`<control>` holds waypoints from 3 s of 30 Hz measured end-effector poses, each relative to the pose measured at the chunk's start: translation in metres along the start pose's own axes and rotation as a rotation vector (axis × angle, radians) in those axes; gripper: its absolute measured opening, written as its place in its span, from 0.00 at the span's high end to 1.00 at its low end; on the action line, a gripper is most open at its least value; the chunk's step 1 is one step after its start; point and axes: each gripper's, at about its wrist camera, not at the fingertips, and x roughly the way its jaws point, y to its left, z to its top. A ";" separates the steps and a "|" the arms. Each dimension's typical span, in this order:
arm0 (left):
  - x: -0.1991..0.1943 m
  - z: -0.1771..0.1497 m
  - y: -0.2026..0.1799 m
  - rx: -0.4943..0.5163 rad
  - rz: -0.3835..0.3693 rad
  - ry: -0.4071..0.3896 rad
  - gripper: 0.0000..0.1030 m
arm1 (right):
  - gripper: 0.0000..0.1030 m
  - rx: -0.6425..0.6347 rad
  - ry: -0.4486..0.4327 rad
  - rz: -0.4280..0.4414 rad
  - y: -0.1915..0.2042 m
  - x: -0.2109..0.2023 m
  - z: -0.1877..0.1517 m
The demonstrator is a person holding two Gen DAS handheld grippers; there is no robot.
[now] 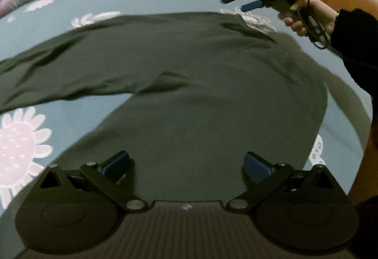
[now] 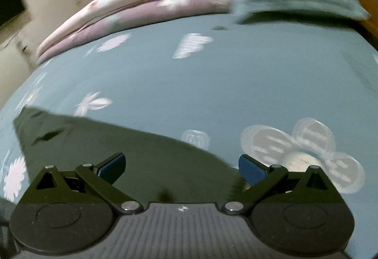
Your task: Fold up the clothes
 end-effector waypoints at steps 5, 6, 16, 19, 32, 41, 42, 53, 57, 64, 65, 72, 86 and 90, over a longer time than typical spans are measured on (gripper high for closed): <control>0.005 -0.001 0.005 -0.029 -0.023 -0.002 0.01 | 0.00 0.259 0.018 0.172 -0.060 -0.001 -0.016; 0.005 -0.001 0.007 -0.040 -0.033 -0.004 0.01 | 0.00 0.292 0.022 0.204 -0.066 0.003 -0.019; 0.005 0.002 0.006 -0.044 -0.042 0.019 0.01 | 0.00 0.415 0.000 0.358 -0.074 0.037 -0.011; 0.004 0.003 0.010 -0.055 -0.051 0.024 0.01 | 0.00 0.434 0.008 0.386 -0.076 0.039 -0.009; 0.002 0.000 0.024 -0.085 -0.116 -0.006 0.01 | 0.00 0.358 0.046 0.502 -0.067 0.051 -0.006; 0.002 -0.004 0.035 -0.109 -0.158 -0.045 0.01 | 0.00 0.351 0.070 0.490 -0.077 0.033 -0.018; 0.001 -0.004 0.037 -0.110 -0.161 -0.047 0.01 | 0.00 0.359 0.069 0.486 -0.079 0.030 -0.020; -0.001 -0.003 0.042 -0.099 -0.166 -0.049 0.01 | 0.00 0.349 0.020 0.454 -0.075 0.038 -0.017; -0.001 -0.003 0.045 -0.108 -0.177 -0.056 0.01 | 0.03 0.322 0.028 0.469 -0.077 0.034 -0.024; -0.001 -0.003 0.048 -0.120 -0.193 -0.066 0.01 | 0.15 0.297 0.027 0.434 -0.075 0.039 -0.018; -0.001 -0.003 0.047 -0.114 -0.190 -0.064 0.01 | 0.15 0.282 0.021 0.419 -0.071 0.041 -0.017; -0.001 -0.001 0.043 -0.089 -0.167 -0.050 0.01 | 0.50 0.173 0.012 0.265 -0.050 0.039 -0.016; -0.007 0.017 0.036 -0.002 -0.034 -0.022 0.02 | 0.90 0.136 -0.037 0.089 -0.019 0.010 -0.008; -0.013 0.028 0.040 0.009 0.001 -0.051 0.02 | 0.90 0.053 -0.068 0.125 0.011 -0.016 -0.004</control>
